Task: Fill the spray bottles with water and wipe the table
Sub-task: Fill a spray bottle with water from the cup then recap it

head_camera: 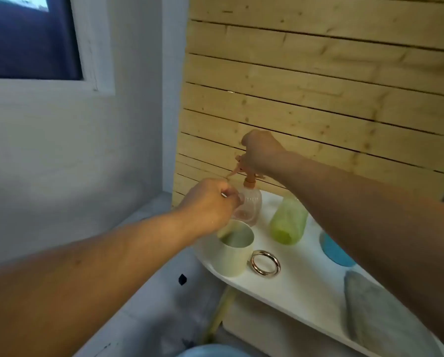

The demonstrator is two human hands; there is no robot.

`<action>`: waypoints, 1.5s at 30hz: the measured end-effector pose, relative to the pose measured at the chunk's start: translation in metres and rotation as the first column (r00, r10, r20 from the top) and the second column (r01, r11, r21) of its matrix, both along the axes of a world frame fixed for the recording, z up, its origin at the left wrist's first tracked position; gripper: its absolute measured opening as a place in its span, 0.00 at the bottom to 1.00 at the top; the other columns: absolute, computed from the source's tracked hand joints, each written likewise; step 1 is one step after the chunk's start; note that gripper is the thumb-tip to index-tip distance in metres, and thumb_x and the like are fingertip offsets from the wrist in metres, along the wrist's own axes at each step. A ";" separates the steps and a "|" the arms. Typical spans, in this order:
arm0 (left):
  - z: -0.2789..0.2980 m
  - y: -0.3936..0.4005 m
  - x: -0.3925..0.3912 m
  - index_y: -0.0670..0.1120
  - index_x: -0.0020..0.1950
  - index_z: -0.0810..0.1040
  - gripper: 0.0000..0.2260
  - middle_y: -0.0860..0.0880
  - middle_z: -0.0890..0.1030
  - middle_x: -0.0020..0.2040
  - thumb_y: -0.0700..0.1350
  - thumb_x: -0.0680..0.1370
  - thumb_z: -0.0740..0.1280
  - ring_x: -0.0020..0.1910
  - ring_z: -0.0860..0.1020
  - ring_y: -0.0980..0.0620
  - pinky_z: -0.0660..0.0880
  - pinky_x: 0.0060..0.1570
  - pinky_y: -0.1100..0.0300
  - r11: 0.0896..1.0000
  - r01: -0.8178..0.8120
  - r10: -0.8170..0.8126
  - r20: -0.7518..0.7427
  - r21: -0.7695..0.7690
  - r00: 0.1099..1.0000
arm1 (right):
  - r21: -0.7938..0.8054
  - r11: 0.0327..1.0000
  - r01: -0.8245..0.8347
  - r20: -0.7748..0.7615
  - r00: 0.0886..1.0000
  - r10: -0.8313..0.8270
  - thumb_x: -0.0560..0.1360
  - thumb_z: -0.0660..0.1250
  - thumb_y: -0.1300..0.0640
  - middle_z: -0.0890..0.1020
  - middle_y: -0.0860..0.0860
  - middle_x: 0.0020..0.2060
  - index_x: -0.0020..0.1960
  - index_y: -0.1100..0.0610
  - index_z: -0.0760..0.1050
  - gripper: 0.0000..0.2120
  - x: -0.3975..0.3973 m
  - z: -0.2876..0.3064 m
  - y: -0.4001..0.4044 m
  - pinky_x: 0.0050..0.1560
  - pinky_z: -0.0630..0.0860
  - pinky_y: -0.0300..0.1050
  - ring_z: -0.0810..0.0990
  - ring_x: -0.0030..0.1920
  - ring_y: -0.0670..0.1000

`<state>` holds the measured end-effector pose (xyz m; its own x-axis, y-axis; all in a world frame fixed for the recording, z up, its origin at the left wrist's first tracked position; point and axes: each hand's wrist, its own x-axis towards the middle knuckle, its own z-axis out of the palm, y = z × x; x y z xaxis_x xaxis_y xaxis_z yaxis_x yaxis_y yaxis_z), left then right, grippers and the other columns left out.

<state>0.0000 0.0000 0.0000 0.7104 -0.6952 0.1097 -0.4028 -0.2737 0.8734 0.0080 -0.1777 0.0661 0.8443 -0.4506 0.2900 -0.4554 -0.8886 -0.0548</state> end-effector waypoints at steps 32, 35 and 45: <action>0.014 0.053 -0.039 0.62 0.77 0.61 0.50 0.49 0.76 0.65 0.50 0.62 0.85 0.59 0.80 0.50 0.82 0.52 0.54 0.969 -0.077 -0.049 -0.486 -0.235 0.873 | 0.302 0.936 -0.180 0.268 0.959 0.098 0.74 0.76 0.56 0.86 0.52 0.41 0.55 0.55 0.82 0.11 -0.134 0.141 0.075 0.45 0.85 0.48 0.86 0.42 0.51; -0.001 0.073 -0.067 0.65 0.75 0.63 0.53 0.54 0.78 0.68 0.50 0.56 0.87 0.64 0.79 0.51 0.81 0.58 0.51 0.933 -0.027 -0.187 -0.546 -0.359 0.817 | 0.517 0.831 -0.205 0.277 0.959 0.064 0.74 0.76 0.58 0.87 0.54 0.40 0.52 0.54 0.82 0.08 -0.172 0.129 0.083 0.48 0.85 0.51 0.87 0.42 0.53; -0.073 0.126 -0.124 0.59 0.72 0.73 0.41 0.51 0.81 0.68 0.44 0.63 0.87 0.65 0.81 0.44 0.81 0.56 0.48 0.872 0.042 -0.397 -0.652 -0.488 0.646 | 0.853 0.467 -0.232 0.304 0.949 -0.084 0.75 0.75 0.61 0.87 0.61 0.43 0.53 0.62 0.81 0.08 -0.248 0.008 0.083 0.47 0.85 0.49 0.85 0.41 0.56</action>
